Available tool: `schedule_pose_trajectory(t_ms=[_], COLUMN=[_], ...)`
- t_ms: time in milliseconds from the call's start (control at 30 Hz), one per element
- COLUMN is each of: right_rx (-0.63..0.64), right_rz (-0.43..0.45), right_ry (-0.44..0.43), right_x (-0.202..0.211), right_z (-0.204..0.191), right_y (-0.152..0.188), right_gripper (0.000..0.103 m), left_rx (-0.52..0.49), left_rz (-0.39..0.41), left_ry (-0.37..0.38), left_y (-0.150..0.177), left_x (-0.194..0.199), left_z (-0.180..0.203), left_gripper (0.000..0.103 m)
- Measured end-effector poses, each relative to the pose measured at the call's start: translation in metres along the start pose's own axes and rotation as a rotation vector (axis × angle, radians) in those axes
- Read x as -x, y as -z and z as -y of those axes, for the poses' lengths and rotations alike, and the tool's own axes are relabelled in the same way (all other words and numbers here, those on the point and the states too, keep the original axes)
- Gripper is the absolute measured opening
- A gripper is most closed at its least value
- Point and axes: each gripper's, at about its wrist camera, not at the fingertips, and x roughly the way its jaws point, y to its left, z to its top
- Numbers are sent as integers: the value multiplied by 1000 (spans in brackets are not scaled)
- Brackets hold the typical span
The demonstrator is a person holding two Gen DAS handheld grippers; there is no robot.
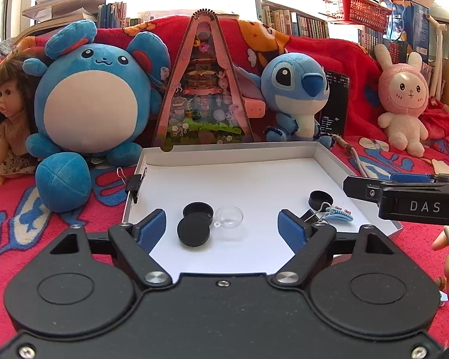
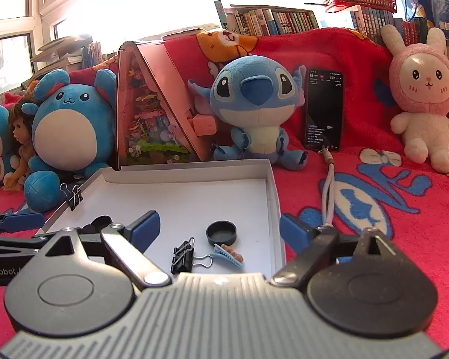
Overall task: Organize rigid objects
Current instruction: 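Move both grippers back from the box toward the remaining objects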
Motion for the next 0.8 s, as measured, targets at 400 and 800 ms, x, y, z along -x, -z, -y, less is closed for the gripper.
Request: schedule_pose_trajectory(t_ms=[400,800], right_rx=[55,57], right_rz=[15,25], right_ry=[19,25], right_x=[9,25], right_z=[-4,1], right_y=[6,17], right_gripper=[103,103], left_rx=[14,29], left_rz=[-2,1], left_ry=[31,62], left_y=[7,20], left_x=[11,29], left_z=[0,4], left_gripper=[83,83])
